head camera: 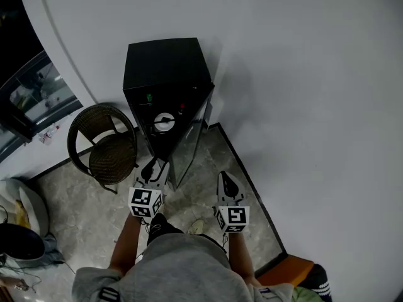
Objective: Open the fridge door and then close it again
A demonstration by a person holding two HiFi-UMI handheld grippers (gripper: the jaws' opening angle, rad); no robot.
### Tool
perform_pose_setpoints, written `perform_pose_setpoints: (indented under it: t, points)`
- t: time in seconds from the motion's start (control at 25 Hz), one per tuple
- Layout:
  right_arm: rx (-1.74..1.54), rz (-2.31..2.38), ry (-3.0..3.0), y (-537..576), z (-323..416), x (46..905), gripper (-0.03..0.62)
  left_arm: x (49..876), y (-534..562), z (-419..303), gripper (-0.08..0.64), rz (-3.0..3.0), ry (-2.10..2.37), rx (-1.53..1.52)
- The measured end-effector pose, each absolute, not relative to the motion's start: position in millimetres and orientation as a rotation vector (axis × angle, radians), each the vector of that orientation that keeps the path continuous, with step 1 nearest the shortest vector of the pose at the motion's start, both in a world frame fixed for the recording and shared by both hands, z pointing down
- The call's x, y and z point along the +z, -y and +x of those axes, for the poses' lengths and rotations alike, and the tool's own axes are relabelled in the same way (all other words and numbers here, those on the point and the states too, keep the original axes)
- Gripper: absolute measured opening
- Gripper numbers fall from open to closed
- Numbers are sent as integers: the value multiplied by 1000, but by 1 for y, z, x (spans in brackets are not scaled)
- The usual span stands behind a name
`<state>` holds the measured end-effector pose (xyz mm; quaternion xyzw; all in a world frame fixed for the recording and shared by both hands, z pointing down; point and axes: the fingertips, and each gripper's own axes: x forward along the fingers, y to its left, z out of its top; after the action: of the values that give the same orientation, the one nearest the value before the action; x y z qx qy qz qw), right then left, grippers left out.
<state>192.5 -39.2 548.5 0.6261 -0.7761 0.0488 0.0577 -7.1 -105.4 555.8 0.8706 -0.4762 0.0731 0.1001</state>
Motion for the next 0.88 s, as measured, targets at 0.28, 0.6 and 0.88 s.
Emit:
perform_pose_setpoints:
  t: [0.28, 0.6, 0.88]
  points:
    - [134, 1905, 2357, 26, 211, 549, 25, 557, 88, 18, 175, 2588, 1397, 218]
    - [135, 1940, 2348, 9, 232, 549, 25, 557, 70, 46, 175, 2613, 1355, 229]
    - [133, 1958, 2338, -4, 247, 549, 25, 556, 55, 69, 175, 2640, 1309, 224]
